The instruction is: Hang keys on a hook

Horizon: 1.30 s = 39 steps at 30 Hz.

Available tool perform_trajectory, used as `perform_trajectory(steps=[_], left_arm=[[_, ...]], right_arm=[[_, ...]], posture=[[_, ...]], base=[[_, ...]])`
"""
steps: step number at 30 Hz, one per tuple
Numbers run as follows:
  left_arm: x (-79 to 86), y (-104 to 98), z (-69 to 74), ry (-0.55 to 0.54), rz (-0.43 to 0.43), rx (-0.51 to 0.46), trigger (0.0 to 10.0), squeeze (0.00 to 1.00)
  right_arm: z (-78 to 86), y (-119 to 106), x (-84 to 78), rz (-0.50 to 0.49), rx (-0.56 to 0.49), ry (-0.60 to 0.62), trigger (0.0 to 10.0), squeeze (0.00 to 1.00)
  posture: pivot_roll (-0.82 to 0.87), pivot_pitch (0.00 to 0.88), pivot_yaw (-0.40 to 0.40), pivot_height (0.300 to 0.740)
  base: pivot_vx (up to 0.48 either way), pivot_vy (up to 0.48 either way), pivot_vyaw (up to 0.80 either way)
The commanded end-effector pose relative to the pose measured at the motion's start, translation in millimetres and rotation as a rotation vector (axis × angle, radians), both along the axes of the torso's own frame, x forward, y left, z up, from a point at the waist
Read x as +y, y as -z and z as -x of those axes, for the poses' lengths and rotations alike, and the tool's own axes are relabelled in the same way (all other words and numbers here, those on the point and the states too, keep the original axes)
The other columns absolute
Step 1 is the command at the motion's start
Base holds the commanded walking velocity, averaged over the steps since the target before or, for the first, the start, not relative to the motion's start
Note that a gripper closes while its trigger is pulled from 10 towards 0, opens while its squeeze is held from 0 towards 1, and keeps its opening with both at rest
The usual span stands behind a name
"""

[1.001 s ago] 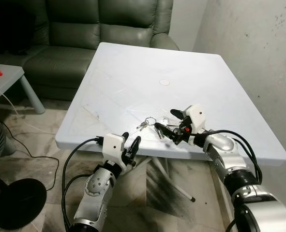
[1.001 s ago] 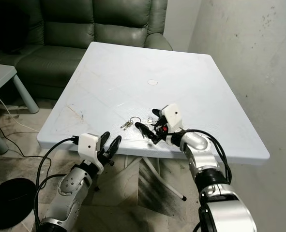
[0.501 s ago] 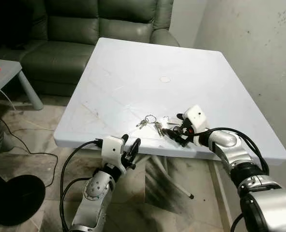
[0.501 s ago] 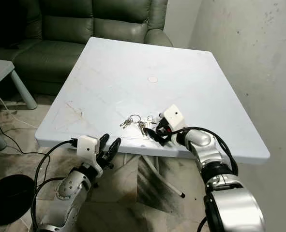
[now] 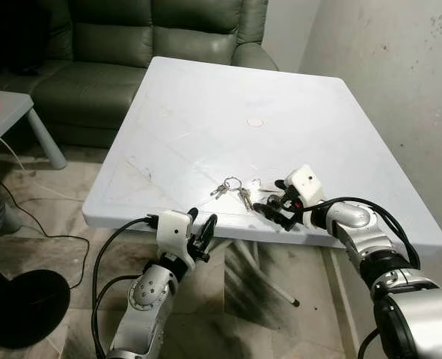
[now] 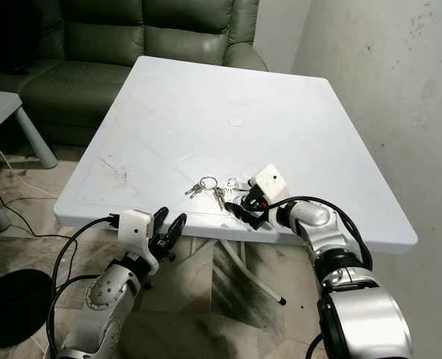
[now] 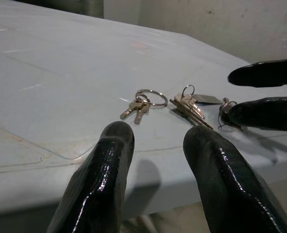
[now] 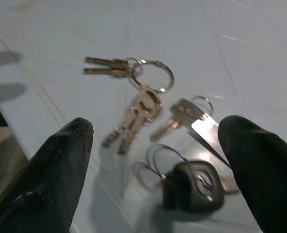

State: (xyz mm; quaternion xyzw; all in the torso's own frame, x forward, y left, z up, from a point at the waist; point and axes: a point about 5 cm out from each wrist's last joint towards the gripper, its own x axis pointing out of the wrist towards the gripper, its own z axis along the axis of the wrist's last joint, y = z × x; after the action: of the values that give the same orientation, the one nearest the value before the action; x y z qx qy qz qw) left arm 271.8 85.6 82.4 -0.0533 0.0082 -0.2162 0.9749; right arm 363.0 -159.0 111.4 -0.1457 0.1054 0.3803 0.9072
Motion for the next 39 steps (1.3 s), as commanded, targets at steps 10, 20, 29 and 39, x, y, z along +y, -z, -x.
perform_trajectory(steps=[10,20,29,39], left_arm=[[-5.4,-2,2.7,0.01,-0.002,0.004,10.0,0.0],[-6.5,-2,3.3,0.007,0.0,0.005,10.0,0.0],[-6.0,-2,3.7,-0.002,0.006,0.009,10.0,0.0],[-5.9,-2,4.0,-0.005,0.006,0.007,10.0,0.0]], right_arm=[[-3.1,-2,9.0,0.04,-0.023,-0.001,10.0,0.0],[-5.3,0,7.4,0.083,0.004,0.038,10.0,0.0],[-2.5,7,5.6,0.126,0.086,0.007,10.0,0.0],[-3.6,5,4.1,0.11,0.084,0.017,0.0,0.0]], posture=[[0.09,0.051,-0.098,0.74],[0.09,0.054,-0.105,0.74],[0.1,0.059,-0.109,0.74],[0.1,0.062,-0.11,0.74]], base=[[0.0,0.0,0.0],[0.0,0.0,0.0],[0.0,0.0,0.0],[0.0,0.0,0.0]])
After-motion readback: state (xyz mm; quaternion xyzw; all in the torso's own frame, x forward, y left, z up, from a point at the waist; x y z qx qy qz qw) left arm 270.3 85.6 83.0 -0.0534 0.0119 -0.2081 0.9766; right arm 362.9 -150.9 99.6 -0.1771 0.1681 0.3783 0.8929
